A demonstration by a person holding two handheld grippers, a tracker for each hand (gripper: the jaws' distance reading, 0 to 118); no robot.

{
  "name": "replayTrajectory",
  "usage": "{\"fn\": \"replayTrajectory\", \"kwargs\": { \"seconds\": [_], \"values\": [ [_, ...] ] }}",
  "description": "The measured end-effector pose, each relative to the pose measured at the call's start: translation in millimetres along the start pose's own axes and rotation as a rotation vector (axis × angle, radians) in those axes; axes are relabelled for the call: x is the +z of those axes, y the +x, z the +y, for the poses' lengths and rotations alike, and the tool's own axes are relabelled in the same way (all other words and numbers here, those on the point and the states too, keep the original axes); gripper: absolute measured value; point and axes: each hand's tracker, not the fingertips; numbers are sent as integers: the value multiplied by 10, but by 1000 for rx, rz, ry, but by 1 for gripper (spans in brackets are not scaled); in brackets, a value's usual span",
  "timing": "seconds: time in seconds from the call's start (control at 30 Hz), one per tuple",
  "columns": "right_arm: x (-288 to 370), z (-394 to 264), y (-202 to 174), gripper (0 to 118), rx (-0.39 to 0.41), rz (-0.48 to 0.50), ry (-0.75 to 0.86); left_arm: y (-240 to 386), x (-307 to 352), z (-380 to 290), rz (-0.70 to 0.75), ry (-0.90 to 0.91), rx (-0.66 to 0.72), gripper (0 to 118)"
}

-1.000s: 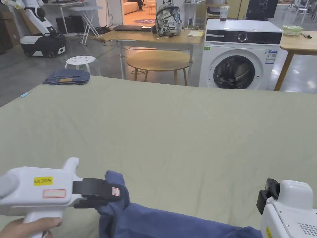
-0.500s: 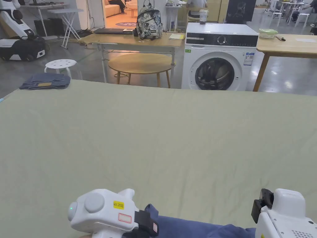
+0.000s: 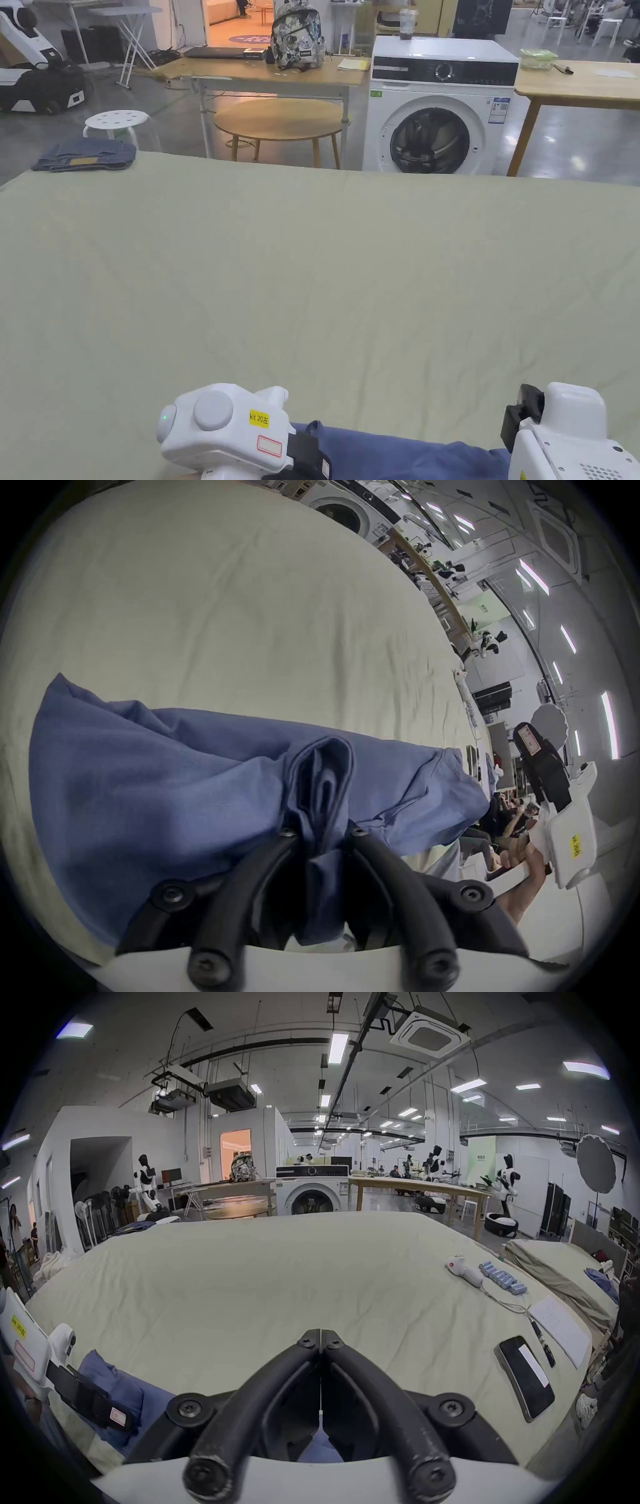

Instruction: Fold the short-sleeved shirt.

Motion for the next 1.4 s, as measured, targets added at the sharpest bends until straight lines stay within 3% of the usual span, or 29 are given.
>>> {"fn": "replayTrajectory", "kwargs": {
  "seconds": [0.1, 0.4, 0.43, 0.53, 0.7, 0.87, 1.03, 1.13, 1.4],
  "values": [
    [8, -2, -2, 0, 9, 3, 0, 65, 109, -1, -35, 8, -5, 32],
    [34, -4, 63, 0, -1, -7, 0, 164, 658, 70, -141, 152, -44, 32],
    [34, -12, 68, 0, -3, -8, -3, 151, 662, 77, -114, 166, -47, 31],
    [34, -33, 83, 0, -9, -8, -9, 104, 529, 77, -22, 137, -59, 7],
    [41, -55, 103, 0, -9, -11, -15, 66, 137, -31, 20, 37, -78, 4],
    [38, -73, 138, 0, -8, -17, -18, 119, -113, -158, -119, -15, -70, 3],
    [35, -92, 164, 0, -11, -21, -23, 95, -362, -191, -61, -26, -61, 3],
    [37, -105, 170, 0, -17, -22, -26, 45, -414, -183, -141, -10, 22, 3],
    [47, -113, 164, 0, -28, -16, -12, 50, -298, -169, -170, -12, -28, 3]
  ]
}}
